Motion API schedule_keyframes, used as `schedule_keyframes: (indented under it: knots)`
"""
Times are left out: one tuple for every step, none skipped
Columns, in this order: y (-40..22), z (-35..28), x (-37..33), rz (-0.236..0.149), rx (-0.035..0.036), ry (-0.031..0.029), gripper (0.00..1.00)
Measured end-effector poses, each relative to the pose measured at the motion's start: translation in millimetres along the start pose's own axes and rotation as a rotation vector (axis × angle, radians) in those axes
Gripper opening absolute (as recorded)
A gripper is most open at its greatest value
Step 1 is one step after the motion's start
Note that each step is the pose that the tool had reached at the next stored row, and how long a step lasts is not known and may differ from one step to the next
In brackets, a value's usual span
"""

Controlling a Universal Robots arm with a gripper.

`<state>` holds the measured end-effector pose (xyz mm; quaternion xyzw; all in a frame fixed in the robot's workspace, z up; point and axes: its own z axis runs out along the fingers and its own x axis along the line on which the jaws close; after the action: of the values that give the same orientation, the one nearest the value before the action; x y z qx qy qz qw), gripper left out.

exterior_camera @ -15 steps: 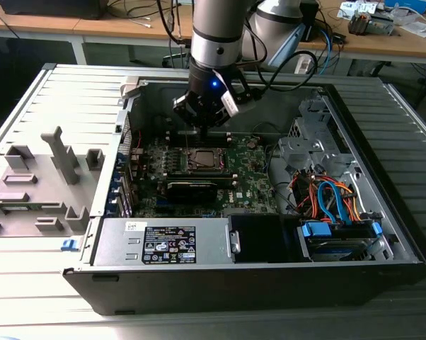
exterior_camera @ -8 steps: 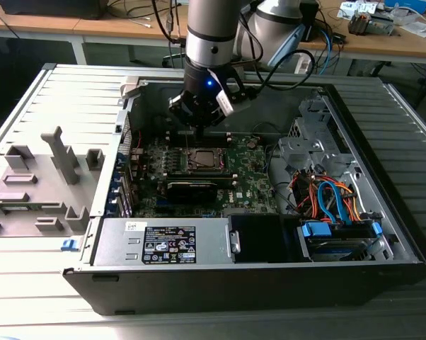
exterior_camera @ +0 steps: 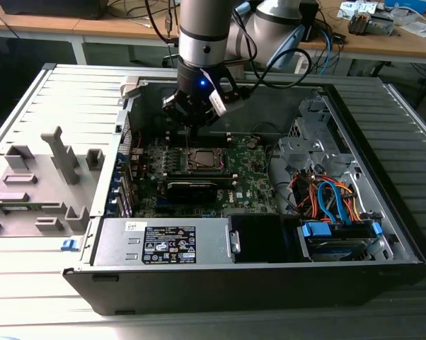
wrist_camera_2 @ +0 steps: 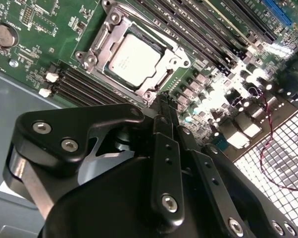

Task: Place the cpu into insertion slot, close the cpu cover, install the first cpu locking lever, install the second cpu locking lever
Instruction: 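Install the first cpu locking lever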

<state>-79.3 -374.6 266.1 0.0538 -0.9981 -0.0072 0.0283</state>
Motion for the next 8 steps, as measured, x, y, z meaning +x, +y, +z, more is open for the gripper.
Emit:
schedule_keyframes:
  knots:
    - [0.1,0.0,0.6,0.0,0.0,0.0,0.11]
    - [0.1,0.1,1.3,0.0,0.0,-0.0001,0.11]
    - [0.2,0.1,2.2,0.0,0.0,-0.0002,0.11]
    - [0.3,0.1,2.7,0.0,0.0001,-0.0002,0.11]
    - [0.3,0.1,3.1,0.0,0.0001,-0.0002,0.11]
    - [0.3,0.1,3.2,0.0,0.0,-0.0002,0.11]
    - [0.3,0.1,3.5,0.0,-0.0003,-0.0002,0.11]
    - [0.4,0.1,3.6,0.0,-0.0004,-0.0002,0.11]
